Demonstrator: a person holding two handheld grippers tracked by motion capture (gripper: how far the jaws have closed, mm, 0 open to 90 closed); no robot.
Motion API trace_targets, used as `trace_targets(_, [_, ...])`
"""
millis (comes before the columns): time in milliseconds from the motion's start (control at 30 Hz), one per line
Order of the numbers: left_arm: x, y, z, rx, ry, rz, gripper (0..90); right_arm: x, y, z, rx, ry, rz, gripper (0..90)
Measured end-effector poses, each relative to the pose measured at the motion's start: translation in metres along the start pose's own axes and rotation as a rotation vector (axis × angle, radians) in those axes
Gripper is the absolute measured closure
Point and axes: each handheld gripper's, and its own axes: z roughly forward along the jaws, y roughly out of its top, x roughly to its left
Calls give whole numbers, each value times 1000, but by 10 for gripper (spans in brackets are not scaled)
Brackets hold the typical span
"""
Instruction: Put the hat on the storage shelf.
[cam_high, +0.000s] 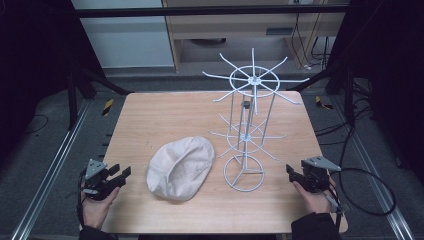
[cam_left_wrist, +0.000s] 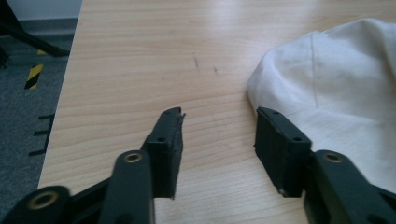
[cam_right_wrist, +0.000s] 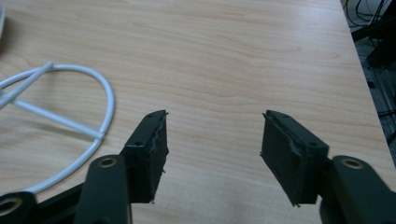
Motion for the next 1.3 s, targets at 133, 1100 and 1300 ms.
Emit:
trace_targets(133, [-6, 3, -8, -19, -18, 0, 694, 6, 1, -5, 12, 31, 0, 504])
trace_targets(1100, [-85, 21, -12, 7, -288, 103, 897, 43, -2, -17, 12, 160, -68, 661])
trace_targets(1300, [-102, 21, -7, 36, -322, 123, 897, 43, -1, -16, 6, 155, -66, 630])
